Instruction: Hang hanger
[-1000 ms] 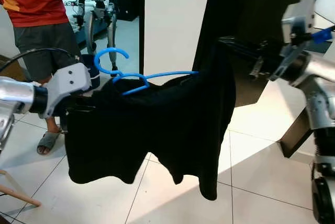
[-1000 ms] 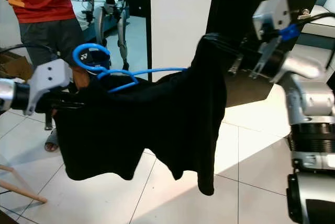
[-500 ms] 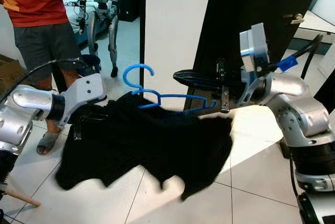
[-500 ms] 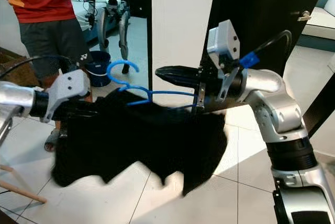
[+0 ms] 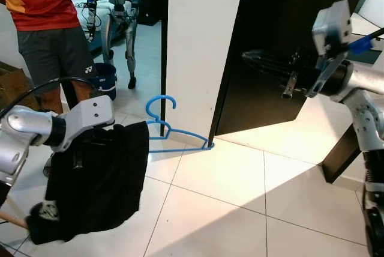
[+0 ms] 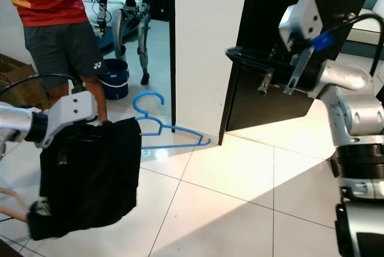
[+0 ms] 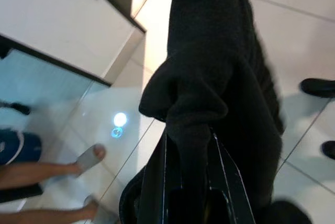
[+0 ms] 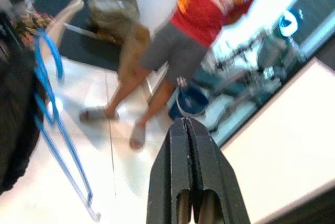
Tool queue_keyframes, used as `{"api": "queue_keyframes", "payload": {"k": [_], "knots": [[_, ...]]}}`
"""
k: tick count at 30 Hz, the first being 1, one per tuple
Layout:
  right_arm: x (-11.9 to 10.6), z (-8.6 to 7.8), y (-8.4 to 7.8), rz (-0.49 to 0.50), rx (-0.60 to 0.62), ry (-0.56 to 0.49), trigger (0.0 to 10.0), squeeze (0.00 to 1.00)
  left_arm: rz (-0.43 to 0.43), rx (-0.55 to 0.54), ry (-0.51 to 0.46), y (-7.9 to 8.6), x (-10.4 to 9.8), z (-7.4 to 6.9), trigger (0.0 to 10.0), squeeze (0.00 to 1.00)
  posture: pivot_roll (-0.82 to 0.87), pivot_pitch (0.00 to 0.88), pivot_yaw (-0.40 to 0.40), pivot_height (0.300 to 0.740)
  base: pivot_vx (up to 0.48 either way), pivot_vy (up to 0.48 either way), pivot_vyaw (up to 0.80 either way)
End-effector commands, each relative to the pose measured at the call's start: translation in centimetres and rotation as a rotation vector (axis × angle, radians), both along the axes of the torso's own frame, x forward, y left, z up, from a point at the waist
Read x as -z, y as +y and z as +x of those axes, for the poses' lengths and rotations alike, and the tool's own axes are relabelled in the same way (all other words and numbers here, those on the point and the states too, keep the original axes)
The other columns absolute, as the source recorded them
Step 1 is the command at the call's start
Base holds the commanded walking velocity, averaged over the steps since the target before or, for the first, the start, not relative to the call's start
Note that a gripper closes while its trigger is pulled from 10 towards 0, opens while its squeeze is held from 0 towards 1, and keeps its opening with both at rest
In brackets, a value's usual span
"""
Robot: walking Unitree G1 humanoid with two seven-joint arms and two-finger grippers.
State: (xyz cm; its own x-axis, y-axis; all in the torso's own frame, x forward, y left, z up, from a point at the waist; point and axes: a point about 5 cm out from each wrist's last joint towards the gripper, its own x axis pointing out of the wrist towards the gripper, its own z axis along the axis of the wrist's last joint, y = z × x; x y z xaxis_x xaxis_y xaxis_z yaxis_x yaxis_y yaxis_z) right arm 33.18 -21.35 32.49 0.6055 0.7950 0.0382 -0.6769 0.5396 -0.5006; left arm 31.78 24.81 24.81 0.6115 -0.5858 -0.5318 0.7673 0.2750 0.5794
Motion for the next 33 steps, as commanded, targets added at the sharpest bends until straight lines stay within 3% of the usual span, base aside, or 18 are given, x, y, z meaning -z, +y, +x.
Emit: {"api": "queue_keyframes", "payload": {"k": [1, 3, 4, 7, 8, 15, 17, 18, 20, 21, 23, 25, 26, 27, 29, 30, 31, 33], "knots": [[2.8, 0.5, -0.2, -0.032, 0.062, 0.113, 10.0, 0.0, 0.006, -0.019, -0.141, 0.4, -2.8, 0.5, 10.0, 0.0, 0.02, 0.0, -0.08, 0.74, 0.0, 0.0, 0.0], [3.7, 0.5, -0.2, -0.023, 0.066, 0.159, 10.0, 0.0, 0.001, -0.03, -0.168, 0.5, -3.2, 0.7, 10.0, 0.0, 0.02, 0.0, -0.08, 0.74, 0.0, 0.0, 0.0], [4.9, 0.1, -0.4, -0.028, 0.051, 0.217, 10.0, 0.82, -0.01, -0.044, -0.201, 0.6, -3.8, 0.9, 10.0, 0.0, 0.02, 0.0, -0.079, 0.74, 0.0, 0.0, 0.0], [5.5, -0.2, -0.5, -0.033, 0.038, 0.249, 10.0, 0.82, -0.017, -0.053, -0.219, 0.7, -4.1, 1.0, 10.0, 0.0, 0.02, 0.0, -0.079, 0.74, 0.0, 0.0, 0.0], [6.2, -0.8, -0.8, -0.022, 0.003, 0.287, 10.0, 1.0, -0.042, -0.077, -0.265, 0.8, -5.1, 1.3, 10.0, 0.0, 0.02, 0.0, -0.081, 0.74, 0.0, 0.0, 0.0], [7.0, -3.3, -0.4, 0.044, -0.172, 0.371, 10.0, 1.0, -0.149, -0.094, -0.386, 0.4, -8.1, 1.9, 10.0, 0.0, 0.01, 0.0, -0.079, 0.74, 0.0, 0.0, 0.0], [7.0, -3.3, -0.4, 0.044, -0.172, 0.371, 10.0, 1.0, -0.149, -0.094, -0.386, 0.4, -8.1, 1.9, 10.0, 0.0, 0.01, 0.0, -0.079, 0.74, 0.0, 0.0, 0.0], [7.4, -4.0, 0.9, 0.055, -0.242, 0.385, 10.0, 1.0, -0.222, -0.059, -0.432, -0.5, -9.8, 2.0, 10.0, 0.0, 0.0, 0.0, -0.074, 0.74, 0.0, 0.0, 0.0], [7.4, -4.0, 0.9, 0.055, -0.242, 0.385, 10.0, 1.0, -0.222, -0.059, -0.432, -0.5, -9.8, 2.0, 10.0, 0.0, 0.0, 0.0, -0.074, 0.74, 0.0, 0.0, 0.0], [8.0, -4.4, 2.5, 0.062, -0.296, 0.381, 10.0, 1.0, -0.289, -0.017, -0.482, -1.5, -11.5, 2.0, 10.0, 0.0, 0.0, 0.0, -0.073, 0.74, 0.0, 0.0, 0.0], [8.0, -4.4, 2.5, 0.062, -0.296, 0.381, 10.0, 1.0, -0.289, -0.017, -0.482, -1.5, -11.5, 2.0, 10.0, 0.0, 0.0, 0.0, -0.073, 0.74, 0.0, 0.0, 0.0], [8.2, -3.8, 5.7, 0.13, -0.286, 0.294, 10.0, 1.0, -0.384, 0.056, -0.552, -3.1, -14.2, 1.9, 10.0, 0.0, 0.01, 0.0, -0.07, 0.74, 0.0, 0.0, 0.0], [8.2, -3.8, 5.7, 0.13, -0.286, 0.294, 10.0, 1.0, -0.384, 0.056, -0.552, -3.1, -14.2, 1.9, 10.0, 0.0, 0.01, 0.0, -0.07, 0.74, 0.0, 0.0, 0.0], [7.8, -3.0, 6.9, 0.192, -0.241, 0.237, 10.0, 0.55, -0.409, 0.079, -0.574, -3.6, -15.1, 1.9, 10.0, 0.0, 0.01, 0.0, -0.07, 0.74, 0.0, 0.0, 0.0], [7.8, -3.0, 6.9, 0.192, -0.241, 0.237, 10.0, 0.55, -0.409, 0.079, -0.574, -3.6, -15.1, 1.9, 10.0, 0.0, 0.01, 0.0, -0.07, 0.74, 0.0, 0.0, 0.0], [7.0, -2.3, 7.5, 0.272, -0.188, 0.181, 10.0, 0.0, -0.419, 0.091, -0.589, -3.8, -15.6, 1.9, 10.0, 0.0, 0.01, 0.0, -0.07, 0.74, 0.0, 0.0, 0.0], [6.0, -1.6, 7.7, 0.339, -0.142, 0.131, 10.0, 0.0, -0.425, 0.094, -0.599, -3.9, -15.9, 1.9, 10.0, 0.0, 0.0, 0.0, -0.063, 0.74, 0.0, 0.0, 0.0], [6.0, -1.6, 7.7, 0.339, -0.142, 0.131, 10.0, 0.0, -0.425, 0.094, -0.599, -3.9, -15.9, 1.9, 10.0, 0.0, 0.0, 0.0, -0.063, 0.74, 0.0, 0.0, 0.0]]}}
